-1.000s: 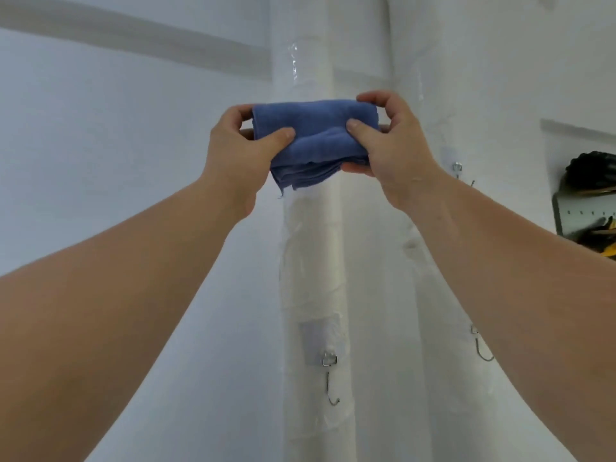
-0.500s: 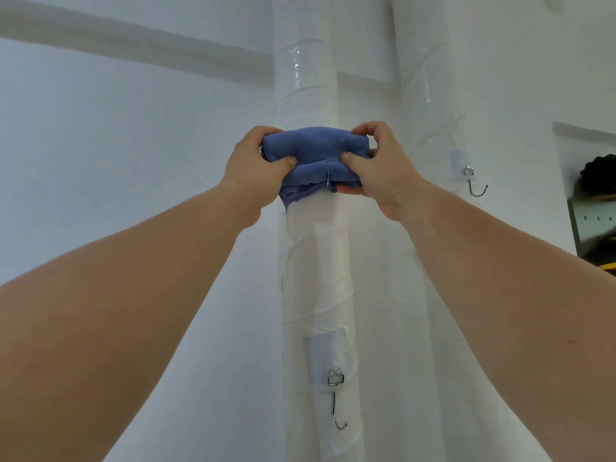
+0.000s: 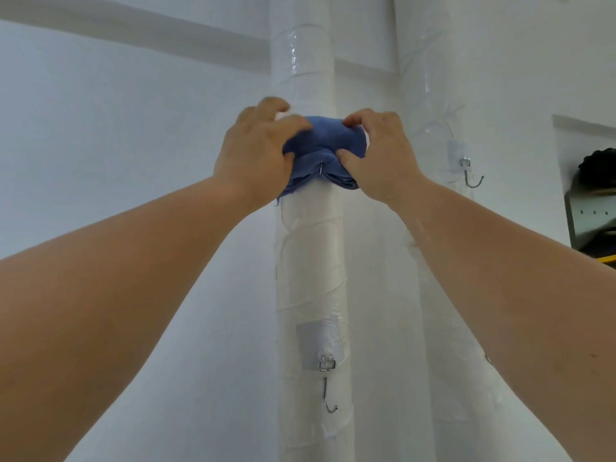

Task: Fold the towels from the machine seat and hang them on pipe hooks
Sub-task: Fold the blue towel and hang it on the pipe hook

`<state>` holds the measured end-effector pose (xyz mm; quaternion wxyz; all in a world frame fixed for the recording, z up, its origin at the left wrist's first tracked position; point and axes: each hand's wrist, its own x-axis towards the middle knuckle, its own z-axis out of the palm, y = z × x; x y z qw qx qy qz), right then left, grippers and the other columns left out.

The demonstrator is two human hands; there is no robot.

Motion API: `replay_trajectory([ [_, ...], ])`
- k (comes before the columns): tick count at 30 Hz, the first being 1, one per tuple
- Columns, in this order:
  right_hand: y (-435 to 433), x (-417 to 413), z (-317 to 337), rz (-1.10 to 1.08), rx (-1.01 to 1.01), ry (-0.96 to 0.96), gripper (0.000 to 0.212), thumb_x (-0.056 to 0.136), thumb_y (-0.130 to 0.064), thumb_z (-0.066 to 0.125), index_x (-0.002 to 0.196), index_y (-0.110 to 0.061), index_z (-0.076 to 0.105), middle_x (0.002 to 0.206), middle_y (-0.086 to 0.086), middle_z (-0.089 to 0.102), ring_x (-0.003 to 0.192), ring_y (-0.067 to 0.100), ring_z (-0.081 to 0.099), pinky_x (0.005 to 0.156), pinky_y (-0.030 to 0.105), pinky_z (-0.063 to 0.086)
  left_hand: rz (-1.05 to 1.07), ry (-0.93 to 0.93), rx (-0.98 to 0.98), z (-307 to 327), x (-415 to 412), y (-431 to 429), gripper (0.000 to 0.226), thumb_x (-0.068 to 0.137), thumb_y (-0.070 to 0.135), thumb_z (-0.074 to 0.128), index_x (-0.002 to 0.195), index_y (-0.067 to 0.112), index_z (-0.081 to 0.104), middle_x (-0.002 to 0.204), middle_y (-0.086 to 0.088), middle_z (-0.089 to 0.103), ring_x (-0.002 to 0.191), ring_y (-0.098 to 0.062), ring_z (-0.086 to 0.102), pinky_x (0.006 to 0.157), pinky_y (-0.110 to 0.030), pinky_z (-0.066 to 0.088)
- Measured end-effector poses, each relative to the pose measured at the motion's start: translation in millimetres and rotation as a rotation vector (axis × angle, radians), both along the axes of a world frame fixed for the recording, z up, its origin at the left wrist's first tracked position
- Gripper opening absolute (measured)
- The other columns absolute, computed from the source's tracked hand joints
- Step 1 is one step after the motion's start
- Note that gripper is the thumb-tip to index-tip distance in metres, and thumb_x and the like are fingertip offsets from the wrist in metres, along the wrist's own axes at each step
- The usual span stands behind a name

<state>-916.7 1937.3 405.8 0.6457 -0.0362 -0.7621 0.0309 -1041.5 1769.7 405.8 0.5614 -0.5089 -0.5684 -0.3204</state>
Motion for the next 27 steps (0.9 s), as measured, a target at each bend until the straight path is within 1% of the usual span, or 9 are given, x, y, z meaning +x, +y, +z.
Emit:
replay_trajectory([
  [2, 1, 3, 2, -0.04, 0.097, -0.044, 0.039, 0.088, -0.024, 0.066, 0.126, -0.019, 0.059, 0.127, 0.004, 0.056, 0.109, 0.021, 0.055, 0.092, 0.026, 0.041, -0.021, -0.007, -0.063, -1, -1, 4, 0.043, 0.086, 0.028, 0.05, 0.124, 0.02, 0.068, 0.12, -0.007, 0.064, 0.11, -0.031, 0.058, 0.093, -0.045, 0.049],
  [4, 1, 4, 0, -0.035, 0.082, -0.08, 0.03, 0.09, -0.023, 0.064, 0.119, -0.017, 0.062, 0.111, 0.001, 0.064, 0.098, 0.02, 0.057, 0.083, 0.027, 0.043, -0.043, -0.048, -0.08, -1, -4, 6, 0.038, 0.09, 0.039, 0.059, 0.122, 0.021, 0.068, 0.114, -0.004, 0.066, 0.105, -0.024, 0.059, 0.091, -0.038, 0.048],
  [6, 2, 3, -3, 0.009, 0.029, -0.082, 0.021, 0.09, -0.023, 0.063, 0.11, -0.017, 0.063, 0.097, -0.003, 0.065, 0.086, 0.018, 0.057, 0.074, 0.028, 0.044, -0.072, -0.044, -0.074, 0, -7, 7, 0.034, 0.089, 0.036, 0.068, 0.119, 0.021, 0.068, 0.113, -0.003, 0.066, 0.104, -0.022, 0.06, 0.091, -0.035, 0.047],
  [9, 5, 1, -6, 0.074, -0.041, -0.069, 0.017, 0.09, -0.023, 0.063, 0.106, -0.016, 0.064, 0.093, -0.001, 0.067, 0.084, 0.02, 0.058, 0.072, 0.031, 0.048, -0.082, -0.042, -0.073, -1, -8, 9, 0.032, 0.088, 0.03, 0.067, 0.118, 0.02, 0.069, 0.113, -0.002, 0.067, 0.106, -0.023, 0.06, 0.093, -0.037, 0.048],
  [13, -1, 2, 1, 0.026, -0.023, -0.064, 0.021, 0.09, -0.023, 0.062, 0.109, -0.014, 0.064, 0.101, 0.005, 0.065, 0.087, 0.022, 0.057, 0.076, 0.036, 0.05, -0.047, -0.033, -0.08, -1, 1, 3, 0.04, 0.084, 0.034, 0.061, 0.122, 0.023, 0.065, 0.119, -0.001, 0.064, 0.112, -0.026, 0.057, 0.097, -0.045, 0.047],
  [17, -8, 6, 6, 0.134, -0.11, -0.01, 0.029, 0.094, -0.028, 0.058, 0.122, -0.019, 0.062, 0.12, 0.004, 0.056, 0.1, 0.016, 0.055, 0.086, 0.028, 0.048, -0.033, -0.063, -0.102, 4, 5, -7, 0.049, 0.09, 0.032, 0.061, 0.138, 0.026, 0.052, 0.133, -0.001, 0.059, 0.121, -0.026, 0.053, 0.104, -0.047, 0.043],
  [21, -9, 6, 0, 0.114, -0.127, -0.016, 0.042, 0.098, -0.036, 0.055, 0.139, -0.026, 0.048, 0.132, 0.0, 0.045, 0.111, 0.012, 0.046, 0.095, 0.026, 0.039, 0.013, -0.091, -0.107, 3, 3, -9, 0.052, 0.095, 0.035, 0.059, 0.145, 0.028, 0.046, 0.143, -0.001, 0.055, 0.129, -0.028, 0.05, 0.108, -0.05, 0.04],
  [24, -12, 4, -7, 0.141, -0.122, -0.002, 0.048, 0.099, -0.038, 0.055, 0.144, -0.028, 0.042, 0.142, 0.003, 0.043, 0.122, 0.016, 0.046, 0.107, 0.033, 0.04, 0.01, -0.124, -0.034, -1, 5, -11, 0.055, 0.098, 0.038, 0.055, 0.15, 0.031, 0.039, 0.156, 0.0, 0.043, 0.14, -0.027, 0.04, 0.114, -0.048, 0.031],
  [27, -14, 4, -17, 0.169, -0.155, 0.022, 0.054, 0.098, -0.039, 0.054, 0.148, -0.03, 0.037, 0.149, 0.003, 0.038, 0.131, 0.019, 0.044, 0.109, 0.036, 0.039, -0.002, -0.228, 0.095, -11, 7, -17, 0.057, 0.102, 0.041, 0.046, 0.155, 0.035, 0.029, 0.166, 0.0, 0.023, 0.149, -0.026, 0.026, 0.119, -0.046, 0.019],
])
